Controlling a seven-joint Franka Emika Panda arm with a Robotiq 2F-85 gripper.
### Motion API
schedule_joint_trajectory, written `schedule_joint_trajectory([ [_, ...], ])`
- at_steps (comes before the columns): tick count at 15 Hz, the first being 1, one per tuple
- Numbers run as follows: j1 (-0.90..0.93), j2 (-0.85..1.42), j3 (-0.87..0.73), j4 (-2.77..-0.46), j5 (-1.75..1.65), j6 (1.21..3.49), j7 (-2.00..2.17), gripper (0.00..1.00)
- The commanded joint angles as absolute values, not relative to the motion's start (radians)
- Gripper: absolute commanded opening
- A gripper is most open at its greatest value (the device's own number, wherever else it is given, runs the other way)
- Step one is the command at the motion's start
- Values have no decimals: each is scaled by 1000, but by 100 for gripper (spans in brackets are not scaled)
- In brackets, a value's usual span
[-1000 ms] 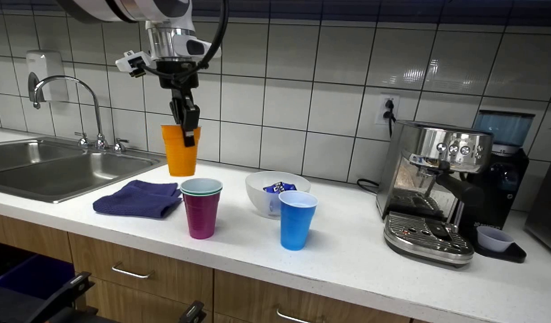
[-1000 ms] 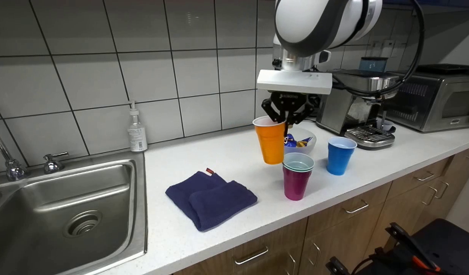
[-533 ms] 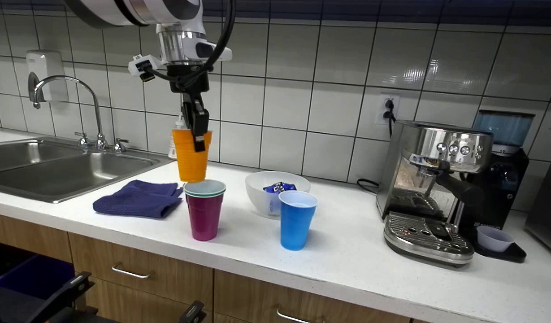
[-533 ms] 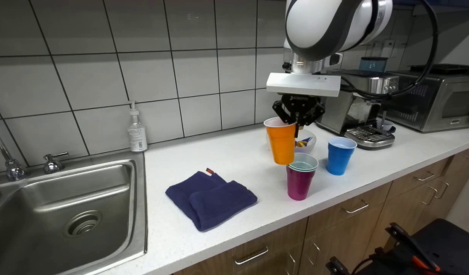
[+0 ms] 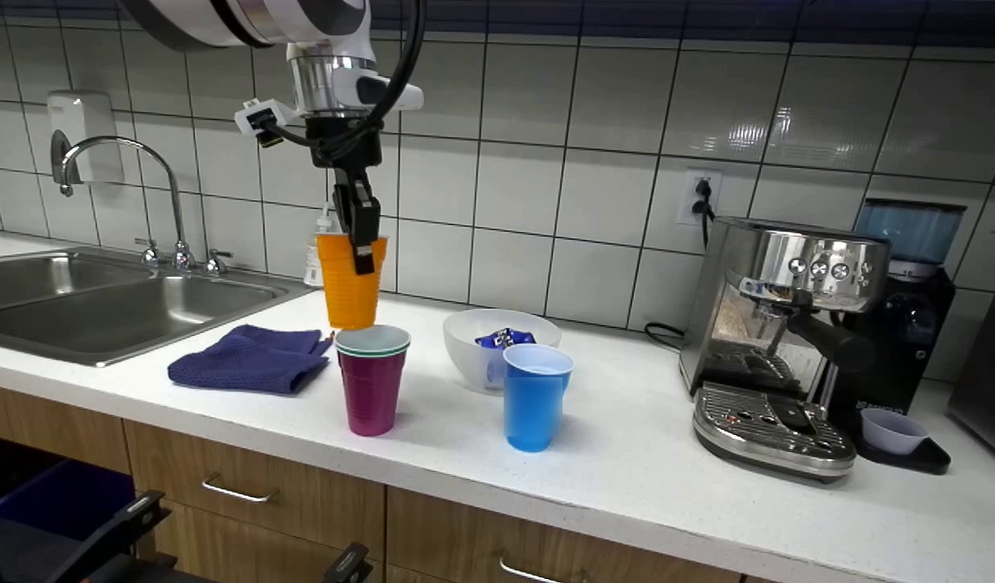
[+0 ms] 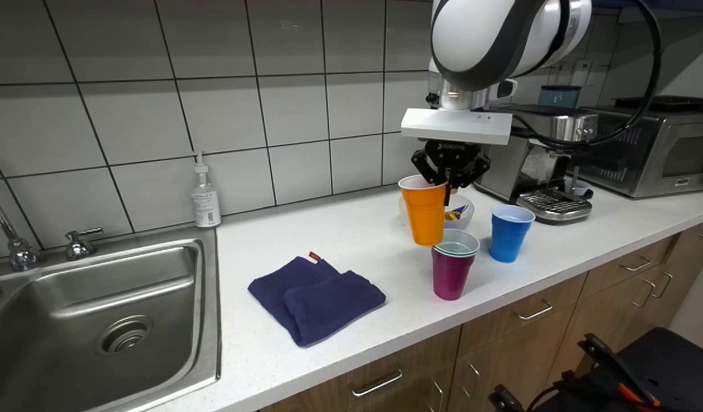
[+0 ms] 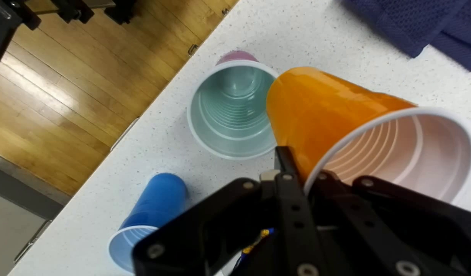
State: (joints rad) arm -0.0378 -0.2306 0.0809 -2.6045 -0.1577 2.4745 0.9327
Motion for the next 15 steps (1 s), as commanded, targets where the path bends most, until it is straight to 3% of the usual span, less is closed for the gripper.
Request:
schedule_joint_trajectory([
  [1, -57, -270, 98, -2622, -178, 2455, 962, 0],
  [15, -76, -365, 102, -2686, -164, 2449, 981, 0],
])
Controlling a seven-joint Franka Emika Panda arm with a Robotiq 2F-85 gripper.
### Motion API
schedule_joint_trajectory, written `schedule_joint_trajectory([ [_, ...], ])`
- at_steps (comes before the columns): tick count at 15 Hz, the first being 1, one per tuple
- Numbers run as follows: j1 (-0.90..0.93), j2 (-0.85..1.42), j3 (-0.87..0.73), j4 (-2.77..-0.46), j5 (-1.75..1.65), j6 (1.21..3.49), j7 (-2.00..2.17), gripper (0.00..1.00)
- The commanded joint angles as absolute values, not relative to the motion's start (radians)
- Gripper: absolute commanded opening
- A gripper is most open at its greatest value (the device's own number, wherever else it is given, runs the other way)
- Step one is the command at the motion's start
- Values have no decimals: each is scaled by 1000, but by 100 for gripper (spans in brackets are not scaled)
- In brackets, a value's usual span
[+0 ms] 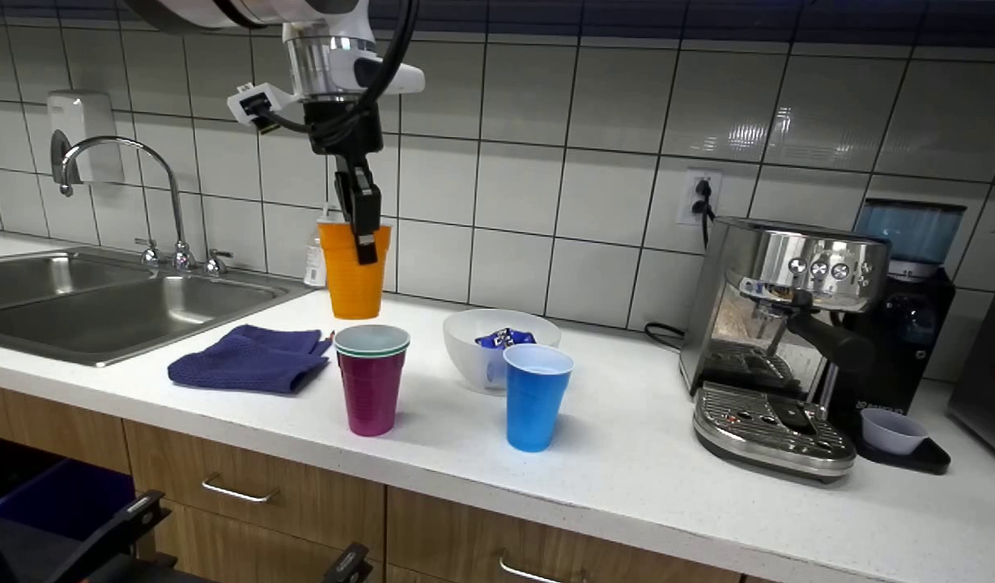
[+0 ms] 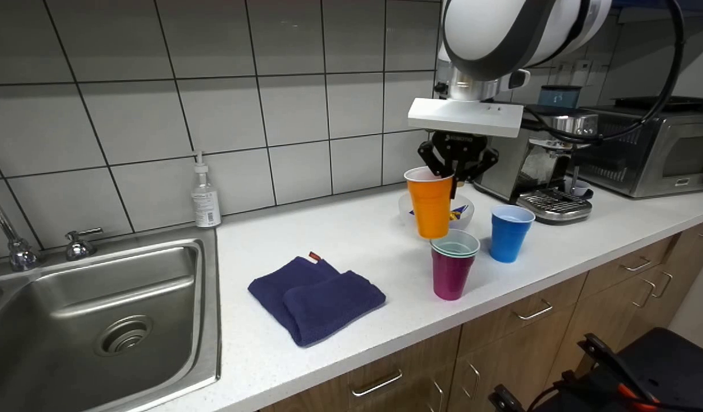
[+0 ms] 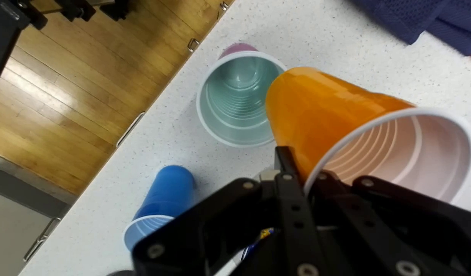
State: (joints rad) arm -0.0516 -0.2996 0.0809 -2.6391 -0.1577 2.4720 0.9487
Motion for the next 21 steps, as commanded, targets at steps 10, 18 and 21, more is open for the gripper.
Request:
schedule_joint_trajectory([
  [10, -108, -486, 95, -2780, -146, 2430, 975, 0],
  [18, -144, -472, 82, -2771, -133, 2435, 959, 0],
  [21, -148, -473, 74, -2784, -129, 2453, 953, 0],
])
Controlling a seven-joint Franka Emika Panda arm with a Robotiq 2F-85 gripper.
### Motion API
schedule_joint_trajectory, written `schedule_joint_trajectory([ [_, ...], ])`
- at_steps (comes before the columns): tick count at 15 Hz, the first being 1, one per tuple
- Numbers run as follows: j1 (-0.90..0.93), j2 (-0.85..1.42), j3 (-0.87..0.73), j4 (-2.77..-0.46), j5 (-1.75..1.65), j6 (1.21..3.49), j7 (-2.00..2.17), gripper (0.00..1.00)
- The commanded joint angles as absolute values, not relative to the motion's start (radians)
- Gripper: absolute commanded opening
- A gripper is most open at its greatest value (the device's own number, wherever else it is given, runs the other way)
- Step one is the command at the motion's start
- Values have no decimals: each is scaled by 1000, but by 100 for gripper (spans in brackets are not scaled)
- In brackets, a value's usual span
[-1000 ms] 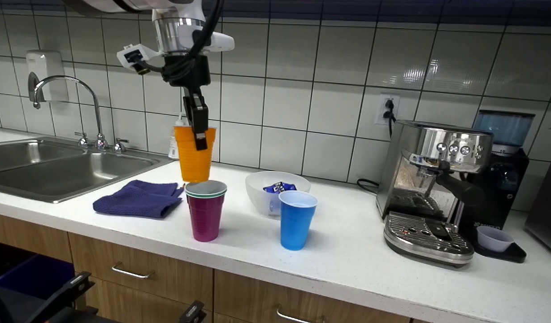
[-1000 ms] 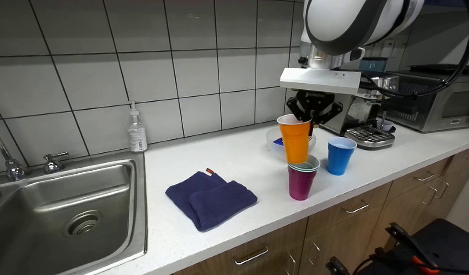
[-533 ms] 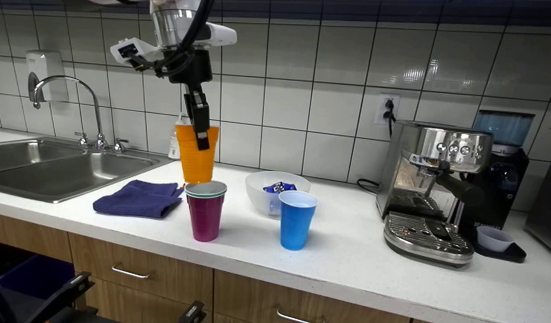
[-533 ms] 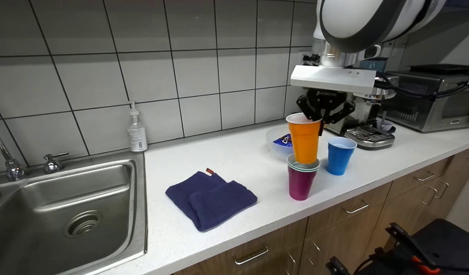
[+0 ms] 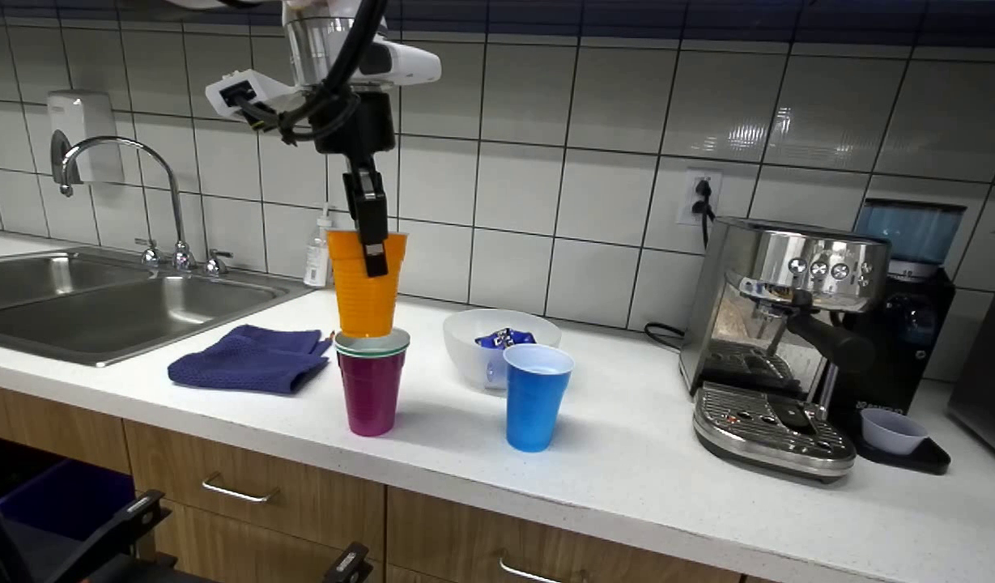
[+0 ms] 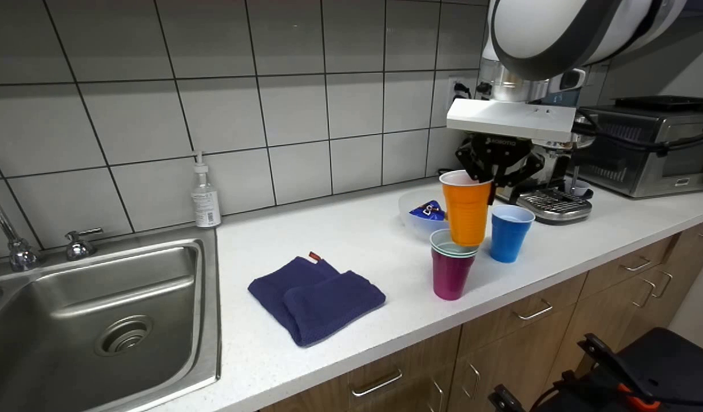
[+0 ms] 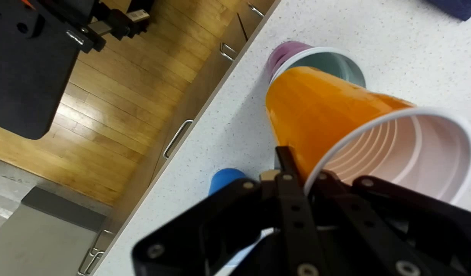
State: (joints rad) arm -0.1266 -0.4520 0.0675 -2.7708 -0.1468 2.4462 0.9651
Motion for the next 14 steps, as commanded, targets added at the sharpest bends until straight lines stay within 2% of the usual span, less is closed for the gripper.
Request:
schedule_joint_trajectory([
  [1, -151, -470, 73, -2783, -130, 2458, 954, 0],
  [14, -144, -396, 74, -2776, -128, 2518, 944, 0],
])
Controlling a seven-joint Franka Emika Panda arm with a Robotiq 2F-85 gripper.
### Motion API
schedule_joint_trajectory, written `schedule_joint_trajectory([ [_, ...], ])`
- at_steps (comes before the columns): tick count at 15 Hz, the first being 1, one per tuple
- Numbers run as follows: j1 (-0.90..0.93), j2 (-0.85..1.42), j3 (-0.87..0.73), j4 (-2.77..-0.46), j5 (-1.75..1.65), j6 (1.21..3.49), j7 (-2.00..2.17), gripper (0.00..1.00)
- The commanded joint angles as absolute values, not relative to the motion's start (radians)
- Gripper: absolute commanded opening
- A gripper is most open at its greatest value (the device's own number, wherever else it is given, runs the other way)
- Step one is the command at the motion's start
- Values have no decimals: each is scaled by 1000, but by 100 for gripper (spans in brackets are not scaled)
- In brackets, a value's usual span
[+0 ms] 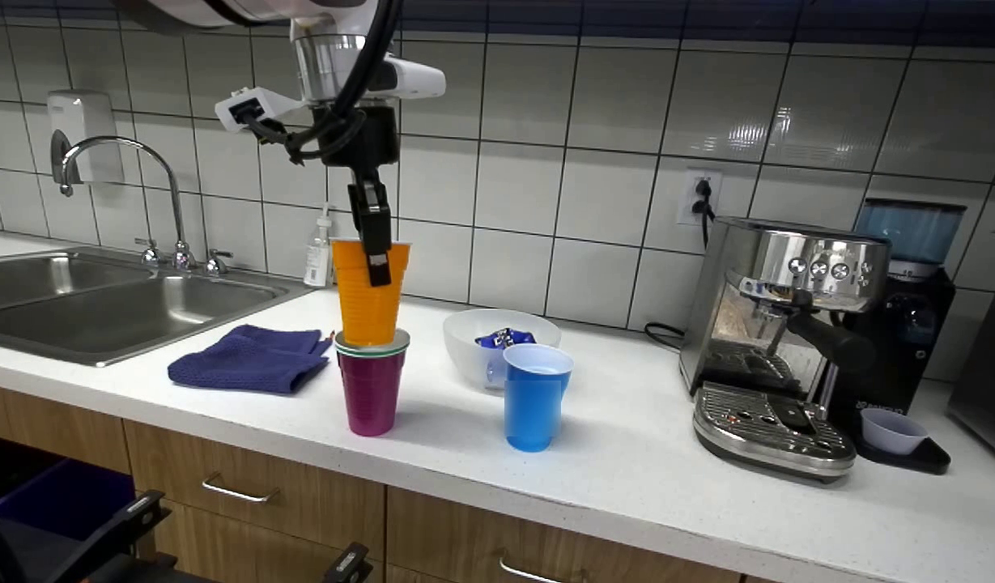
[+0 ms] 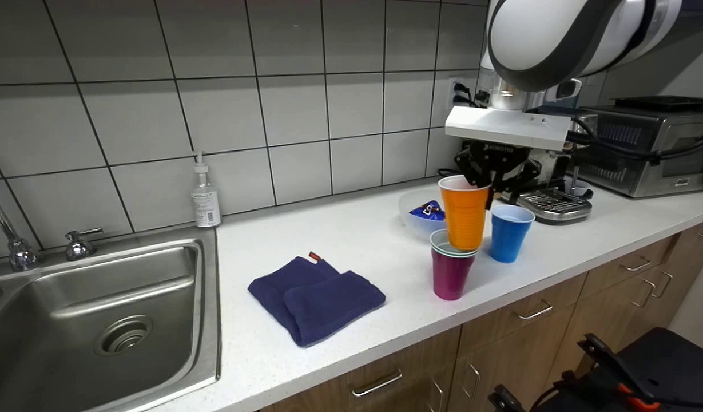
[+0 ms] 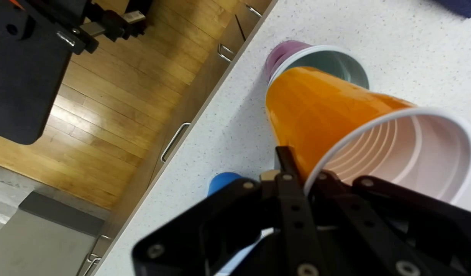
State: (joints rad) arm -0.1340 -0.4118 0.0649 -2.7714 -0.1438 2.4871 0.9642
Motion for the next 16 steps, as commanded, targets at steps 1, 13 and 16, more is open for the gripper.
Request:
schedule_joint_trajectory([
  [1, -143, -390, 74, -2776, -127, 2523, 942, 0],
  [13, -129, -304, 70, -2770, -115, 2599, 935, 0],
  [16, -131, -277, 72, -2767, -119, 2626, 944, 0],
])
